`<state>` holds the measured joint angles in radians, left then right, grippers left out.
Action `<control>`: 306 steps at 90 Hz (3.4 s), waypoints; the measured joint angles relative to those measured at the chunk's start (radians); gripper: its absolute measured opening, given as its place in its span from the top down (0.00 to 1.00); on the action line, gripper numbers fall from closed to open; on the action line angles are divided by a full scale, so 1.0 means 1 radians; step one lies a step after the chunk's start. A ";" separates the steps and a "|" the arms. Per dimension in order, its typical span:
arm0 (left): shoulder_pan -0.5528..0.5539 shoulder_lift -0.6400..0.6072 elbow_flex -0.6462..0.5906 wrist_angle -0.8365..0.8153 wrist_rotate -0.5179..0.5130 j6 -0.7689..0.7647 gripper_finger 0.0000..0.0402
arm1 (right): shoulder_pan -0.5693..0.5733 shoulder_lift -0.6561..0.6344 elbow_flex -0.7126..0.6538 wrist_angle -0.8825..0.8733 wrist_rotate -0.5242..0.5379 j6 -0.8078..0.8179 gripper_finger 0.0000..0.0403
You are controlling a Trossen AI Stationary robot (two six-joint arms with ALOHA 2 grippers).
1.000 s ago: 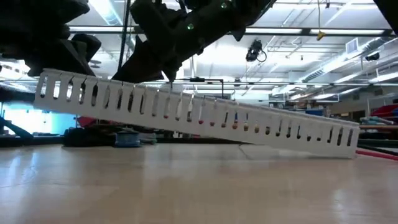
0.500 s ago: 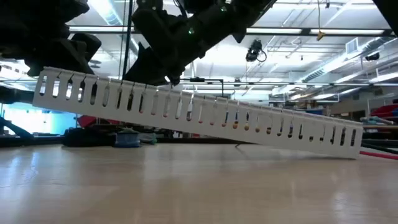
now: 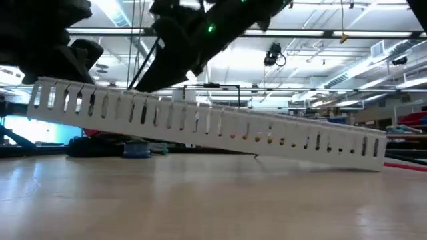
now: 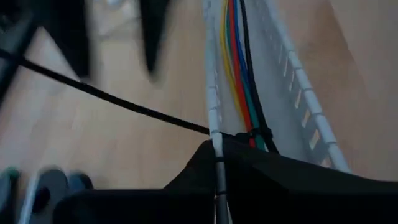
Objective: Ziptie cables
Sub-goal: Put the zip tied cable wires into the white cable duct, then close the white cable duct cover
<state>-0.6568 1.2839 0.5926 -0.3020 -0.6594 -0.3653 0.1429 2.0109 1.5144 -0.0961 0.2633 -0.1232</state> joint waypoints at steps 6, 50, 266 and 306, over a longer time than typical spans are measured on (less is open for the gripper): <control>0.000 0.000 0.000 -0.035 0.027 -0.041 1.00 | 0.000 -0.053 0.002 -0.097 0.023 0.019 0.49; 0.002 0.082 -0.002 -0.035 0.168 -0.070 0.91 | 0.085 -0.317 -0.036 -1.139 0.216 0.631 0.49; 1.024 -0.110 0.359 -0.024 0.593 0.782 0.51 | -0.148 -0.589 -0.713 -0.837 -0.034 0.930 0.08; 1.024 -0.110 0.359 -0.024 0.591 0.783 0.51 | -0.266 -0.590 -0.832 -0.642 -0.138 0.783 0.13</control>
<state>0.3668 1.1736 0.9516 -0.3260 -0.0685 0.4179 -0.1227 1.4204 0.6824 -0.7377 0.1251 0.6595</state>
